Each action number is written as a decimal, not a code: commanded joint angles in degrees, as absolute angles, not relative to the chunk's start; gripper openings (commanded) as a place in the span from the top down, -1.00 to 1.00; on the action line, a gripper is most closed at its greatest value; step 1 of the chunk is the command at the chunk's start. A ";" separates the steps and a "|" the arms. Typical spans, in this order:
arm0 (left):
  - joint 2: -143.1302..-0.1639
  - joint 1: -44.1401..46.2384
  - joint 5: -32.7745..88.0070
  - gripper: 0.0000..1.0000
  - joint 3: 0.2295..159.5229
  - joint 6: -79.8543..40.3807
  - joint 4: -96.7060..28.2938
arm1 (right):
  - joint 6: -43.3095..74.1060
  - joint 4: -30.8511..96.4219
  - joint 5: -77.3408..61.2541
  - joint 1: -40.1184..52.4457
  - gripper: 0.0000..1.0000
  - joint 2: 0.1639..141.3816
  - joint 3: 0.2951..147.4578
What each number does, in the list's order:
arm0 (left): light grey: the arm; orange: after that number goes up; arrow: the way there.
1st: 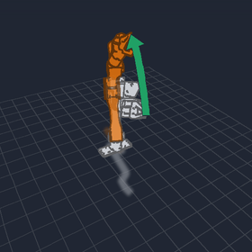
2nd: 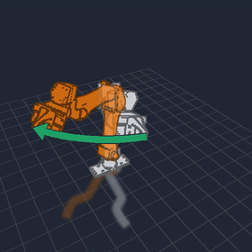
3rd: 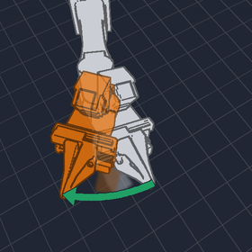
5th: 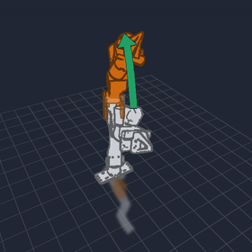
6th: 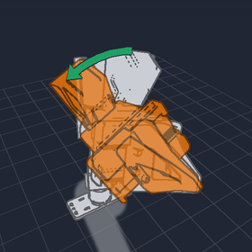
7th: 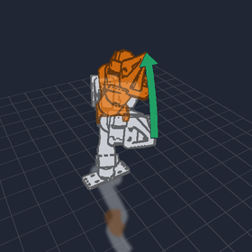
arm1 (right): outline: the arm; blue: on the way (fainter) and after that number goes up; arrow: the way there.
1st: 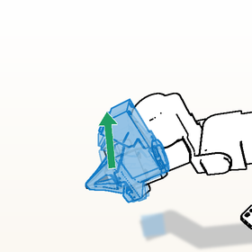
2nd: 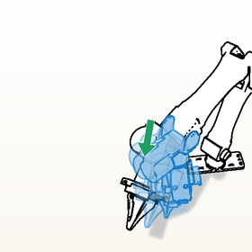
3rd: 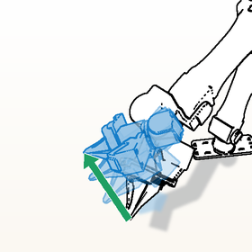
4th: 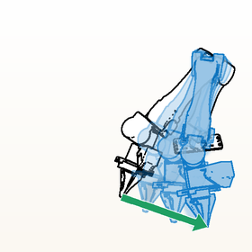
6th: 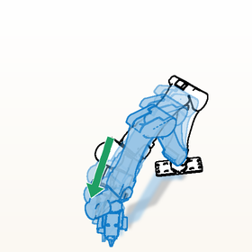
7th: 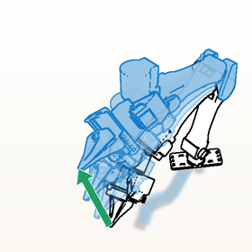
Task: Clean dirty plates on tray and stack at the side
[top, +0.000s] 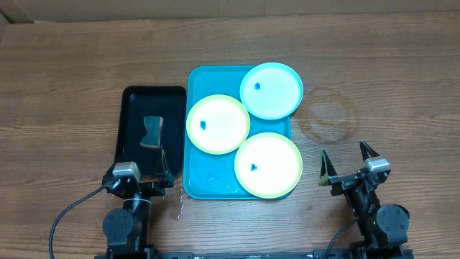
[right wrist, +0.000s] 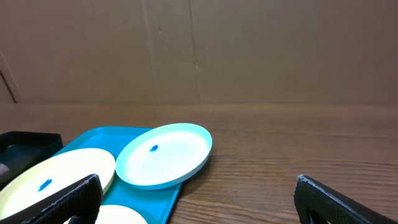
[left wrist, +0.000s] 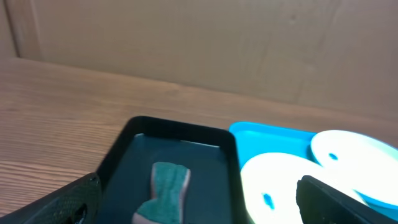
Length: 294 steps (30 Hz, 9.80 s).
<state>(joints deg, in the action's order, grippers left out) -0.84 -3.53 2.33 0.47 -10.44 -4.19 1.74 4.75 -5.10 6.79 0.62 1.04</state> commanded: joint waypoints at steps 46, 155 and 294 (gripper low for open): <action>-78.22 -3.62 20.88 0.92 90.15 0.47 -86.37 | 6.07 63.75 -45.15 6.68 -1.00 79.96 76.58; -82.37 0.89 8.32 -0.42 86.28 -8.21 -82.00 | 30.48 30.46 -4.12 31.55 0.92 114.93 74.26; -88.86 -2.63 9.56 0.92 75.35 0.34 -57.76 | 30.70 31.75 -10.55 31.55 0.80 114.93 74.26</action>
<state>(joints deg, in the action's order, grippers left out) -89.30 -4.67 10.70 77.21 -1.17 -59.13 30.94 32.18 -9.65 31.27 114.45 74.61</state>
